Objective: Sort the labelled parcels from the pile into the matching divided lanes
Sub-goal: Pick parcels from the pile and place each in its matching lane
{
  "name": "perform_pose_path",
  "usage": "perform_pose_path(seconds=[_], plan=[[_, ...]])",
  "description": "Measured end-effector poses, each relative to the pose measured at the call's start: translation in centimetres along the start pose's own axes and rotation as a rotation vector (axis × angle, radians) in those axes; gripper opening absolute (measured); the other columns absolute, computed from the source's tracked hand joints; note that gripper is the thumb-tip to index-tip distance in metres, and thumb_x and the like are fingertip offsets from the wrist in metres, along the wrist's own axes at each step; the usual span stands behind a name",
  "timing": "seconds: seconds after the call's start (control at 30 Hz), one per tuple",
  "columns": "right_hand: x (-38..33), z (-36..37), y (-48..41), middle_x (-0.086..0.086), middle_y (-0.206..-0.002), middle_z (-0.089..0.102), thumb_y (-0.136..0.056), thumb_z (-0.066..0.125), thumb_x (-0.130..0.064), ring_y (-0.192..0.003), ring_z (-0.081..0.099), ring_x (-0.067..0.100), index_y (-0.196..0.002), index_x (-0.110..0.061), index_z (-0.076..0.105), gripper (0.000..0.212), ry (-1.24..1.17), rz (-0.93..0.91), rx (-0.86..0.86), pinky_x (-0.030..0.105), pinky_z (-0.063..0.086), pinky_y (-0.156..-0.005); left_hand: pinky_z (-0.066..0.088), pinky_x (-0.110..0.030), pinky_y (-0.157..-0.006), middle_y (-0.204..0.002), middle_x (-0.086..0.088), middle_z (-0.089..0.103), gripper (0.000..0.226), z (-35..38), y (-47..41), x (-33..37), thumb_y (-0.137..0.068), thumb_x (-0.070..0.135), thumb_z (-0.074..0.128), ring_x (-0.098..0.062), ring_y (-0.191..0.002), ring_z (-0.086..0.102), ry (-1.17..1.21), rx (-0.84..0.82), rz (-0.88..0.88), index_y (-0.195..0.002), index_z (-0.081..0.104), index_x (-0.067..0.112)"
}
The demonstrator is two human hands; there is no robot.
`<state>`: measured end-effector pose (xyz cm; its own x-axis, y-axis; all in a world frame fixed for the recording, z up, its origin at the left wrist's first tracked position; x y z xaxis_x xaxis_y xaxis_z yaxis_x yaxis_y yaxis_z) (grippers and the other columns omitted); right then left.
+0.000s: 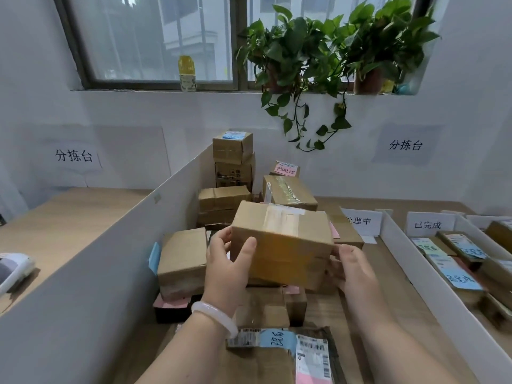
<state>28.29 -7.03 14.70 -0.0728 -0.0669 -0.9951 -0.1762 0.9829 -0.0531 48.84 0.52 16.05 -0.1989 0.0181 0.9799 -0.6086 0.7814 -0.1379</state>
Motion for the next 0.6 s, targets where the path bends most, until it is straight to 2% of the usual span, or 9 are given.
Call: perform_pose_path(seconds=[0.03, 0.1, 0.17, 0.27, 0.33, 0.37, 0.47, 0.53, 0.6], plan=[[0.0, -0.5, 0.4, -0.014, -0.114, 0.066, -0.076, 0.046, -0.077, -0.113, 0.059, 0.013, -0.107, -0.049, 0.059, 0.044, -0.016, -0.005, 0.005, 0.048, 0.046, -0.099, 0.043, -0.023, -0.086, -0.132, 0.006, 0.045, 0.041, 0.2, 0.6, 0.3, -0.092, 0.047, 0.058, -0.012, -0.118, 0.047, 0.045, -0.004, -0.012, -0.125, 0.037, 0.037], [-0.1, -1.2, 1.1, -0.016, -0.119, 0.063, -0.085, 0.052, -0.067, -0.115, 0.057, 0.01, -0.108, -0.057, 0.056, 0.026, -0.048, -0.013, 0.007, 0.047, 0.046, -0.101, 0.042, -0.018, -0.076, -0.127, 0.005, 0.045, 0.037, 0.6, 1.6, 0.8, -0.092, 0.048, 0.055, -0.007, -0.11, 0.048, 0.075, -0.005, -0.011, -0.123, 0.039, 0.035], [-0.2, -1.8, 1.8, -0.017, -0.12, 0.061, -0.091, 0.057, -0.05, -0.115, 0.058, 0.008, -0.108, -0.06, 0.055, 0.019, -0.046, -0.03, 0.001, 0.045, 0.047, -0.102, 0.045, -0.021, -0.082, -0.128, 0.006, 0.04, 0.038, 0.7, 2.4, 1.0, -0.094, 0.046, 0.054, -0.008, -0.11, 0.046, 0.018, -0.014, 0.027, -0.128, 0.037, 0.041], [-0.6, -2.5, 3.0, -0.016, -0.114, 0.064, -0.094, 0.06, -0.021, -0.111, 0.06, 0.005, -0.111, -0.051, 0.056, 0.035, -0.047, -0.067, 0.001, 0.042, 0.048, -0.101, 0.047, -0.033, -0.099, -0.13, 0.007, 0.045, 0.043, 0.8, 3.4, 1.1, -0.097, 0.033, 0.057, -0.011, -0.117, 0.048, -0.009, -0.058, 0.066, -0.136, 0.041, 0.042], [-0.5, -3.2, 3.7, -0.017, -0.108, 0.068, -0.089, 0.062, -0.004, -0.107, 0.061, 0.002, -0.112, -0.04, 0.057, 0.043, -0.032, -0.089, 0.009, 0.038, 0.049, -0.097, 0.047, -0.037, -0.102, -0.128, 0.008, 0.053, 0.035, 0.8, 4.2, 1.1, -0.096, 0.03, 0.06, -0.011, -0.118, 0.053, 0.077, -0.084, 0.04, -0.125, 0.046, 0.043], [-0.4, -3.5, 4.1, -0.016, -0.105, 0.069, -0.087, 0.062, 0.001, -0.105, 0.062, 0.003, -0.109, -0.037, 0.058, 0.043, -0.012, -0.094, 0.019, 0.036, 0.05, -0.095, 0.048, -0.039, -0.102, -0.125, 0.007, 0.056, 0.028, 0.9, 4.6, 1.2, -0.094, 0.037, 0.061, -0.012, -0.117, 0.054, 0.129, -0.092, 0.001, -0.117, 0.046, 0.043], [0.0, -4.6, 5.3, -0.007, -0.096, 0.07, -0.086, 0.063, 0.003, -0.095, 0.065, 0.005, -0.1, -0.024, 0.06, 0.03, -0.03, -0.086, 0.048, 0.028, 0.05, -0.084, 0.052, -0.046, -0.096, -0.114, 0.002, 0.059, 0.037, 1.4, 5.1, 1.7, -0.079, 0.061, 0.059, -0.016, -0.107, 0.058, 0.253, -0.066, -0.163, -0.104, 0.046, 0.036], [0.0, -5.3, 6.1, -0.004, -0.095, 0.068, -0.088, 0.065, -0.003, -0.086, 0.064, 0.002, -0.095, -0.017, 0.061, 0.016, -0.05, -0.112, 0.062, 0.02, 0.048, -0.077, 0.055, -0.05, -0.091, -0.111, -0.002, 0.06, 0.034, 1.9, 5.2, 1.7, -0.083, 0.057, 0.063, -0.023, -0.106, 0.061, 0.304, -0.02, -0.241, -0.1, 0.047, 0.033], [0.0, -5.9, 6.8, -0.002, -0.089, 0.067, -0.089, 0.066, -0.015, -0.086, 0.063, 0.009, -0.092, -0.016, 0.062, 0.005, -0.052, -0.135, 0.085, 0.023, 0.05, -0.076, 0.056, -0.051, -0.089, -0.114, -0.006, 0.059, 0.023, 2.5, 5.5, 1.6, -0.09, 0.043, 0.065, -0.026, -0.107, 0.061, 0.362, -0.004, -0.282, -0.099, 0.047, 0.033]])
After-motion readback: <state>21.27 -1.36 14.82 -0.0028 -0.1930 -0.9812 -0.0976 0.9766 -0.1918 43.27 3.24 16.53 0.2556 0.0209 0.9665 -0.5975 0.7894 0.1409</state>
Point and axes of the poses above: each hand's wrist, its own y-axis away from the middle knuckle, its own z-axis out of the palm, x = y × z, the point moved 2 cm from there along -y, towards the middle knuckle
